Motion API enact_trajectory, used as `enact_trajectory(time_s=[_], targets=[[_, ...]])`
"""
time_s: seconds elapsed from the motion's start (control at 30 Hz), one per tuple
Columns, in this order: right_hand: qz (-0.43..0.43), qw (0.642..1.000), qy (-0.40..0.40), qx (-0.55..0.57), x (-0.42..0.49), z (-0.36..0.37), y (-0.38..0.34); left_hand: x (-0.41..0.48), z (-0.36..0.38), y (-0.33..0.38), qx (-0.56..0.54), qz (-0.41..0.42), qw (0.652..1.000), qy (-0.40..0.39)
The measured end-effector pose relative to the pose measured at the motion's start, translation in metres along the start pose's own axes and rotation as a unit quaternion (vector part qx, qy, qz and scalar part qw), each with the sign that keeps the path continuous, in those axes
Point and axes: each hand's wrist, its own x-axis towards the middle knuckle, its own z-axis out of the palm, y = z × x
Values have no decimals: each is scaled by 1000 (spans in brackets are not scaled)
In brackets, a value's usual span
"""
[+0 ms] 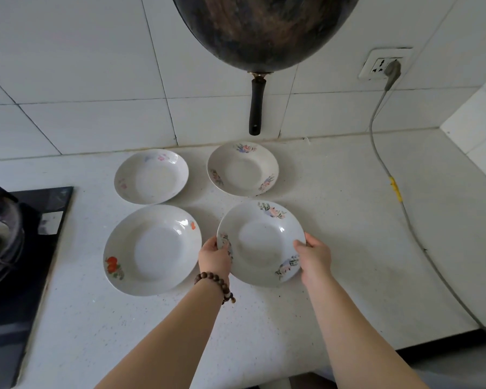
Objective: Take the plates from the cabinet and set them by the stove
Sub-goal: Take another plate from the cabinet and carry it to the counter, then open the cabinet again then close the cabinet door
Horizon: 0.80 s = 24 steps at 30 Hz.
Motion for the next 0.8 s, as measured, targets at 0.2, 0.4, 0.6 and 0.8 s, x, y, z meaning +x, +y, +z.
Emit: enact_trajectory(time_s=[0.2, 0.4, 0.6, 0.8], targets=[[-4, 1000, 16, -5, 8, 1, 2, -1, 0, 4, 14, 12, 1000, -20], [-73, 991, 40, -104, 1, -4, -9, -11, -5, 7, 31, 72, 996, -43], [-156, 986, -39, -53, -29, 12, -11, -22, -30, 23, 7, 115, 993, 1], [-80, 974, -195, 84, -69, 70, -20, -28, -88, 36, -101, 128, 985, 61]])
